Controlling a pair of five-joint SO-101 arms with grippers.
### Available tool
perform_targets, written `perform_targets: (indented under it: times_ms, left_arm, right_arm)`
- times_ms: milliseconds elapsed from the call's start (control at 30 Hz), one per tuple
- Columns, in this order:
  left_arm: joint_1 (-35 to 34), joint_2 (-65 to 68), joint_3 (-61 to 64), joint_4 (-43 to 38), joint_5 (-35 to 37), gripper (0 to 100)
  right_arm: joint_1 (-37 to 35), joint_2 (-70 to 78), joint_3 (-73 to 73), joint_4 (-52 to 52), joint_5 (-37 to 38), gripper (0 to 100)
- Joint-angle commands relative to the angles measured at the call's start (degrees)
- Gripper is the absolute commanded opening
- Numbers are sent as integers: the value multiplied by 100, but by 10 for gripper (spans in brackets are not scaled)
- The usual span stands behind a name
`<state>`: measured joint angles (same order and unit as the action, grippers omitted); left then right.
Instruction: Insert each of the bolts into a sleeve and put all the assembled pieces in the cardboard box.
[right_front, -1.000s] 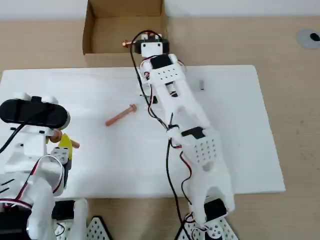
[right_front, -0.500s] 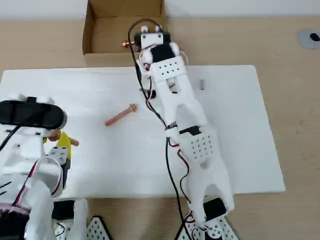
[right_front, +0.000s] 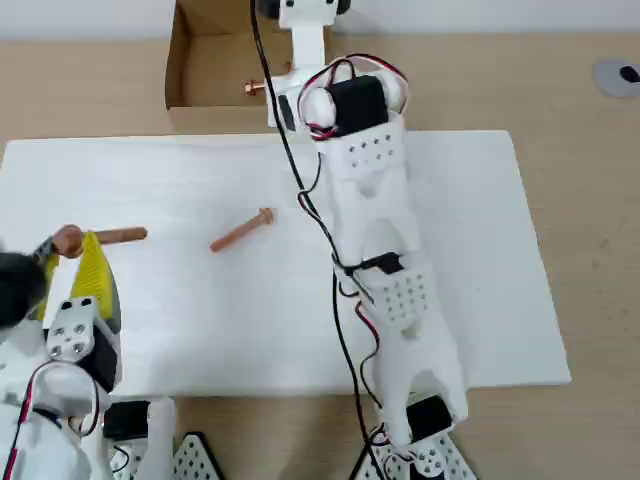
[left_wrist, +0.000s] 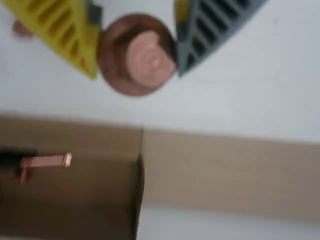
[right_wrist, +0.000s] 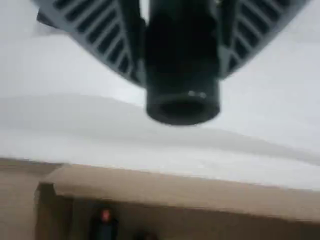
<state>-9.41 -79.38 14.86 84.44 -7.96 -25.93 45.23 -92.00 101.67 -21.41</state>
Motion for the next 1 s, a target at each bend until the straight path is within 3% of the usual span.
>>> perform_targets:
  times_ms: [0,200,333,533,733,967]
  left_arm:
    - [-79,-136,18,-580,264,9]
    - [-79,-338,598,-1749,844,9]
    - [-70,-338,1029,-2391,1178,9]
    - [-35,-330,1556,-3288,1451,9]
    - [-9,-321,1626,-3648,1793,14]
    - [1389,-321,1609,-3692,1591,44]
  right_arm:
    - [-242,-1490,-347,79,70,10]
    - [-822,-3187,-295,79,88,9]
    - [-971,-3978,488,88,88,9]
    - [-980,-5534,3125,79,26,9]
    - [-989,-6985,5851,-18,-308,9]
    - [-989,-8497,8725,-985,-246,9]
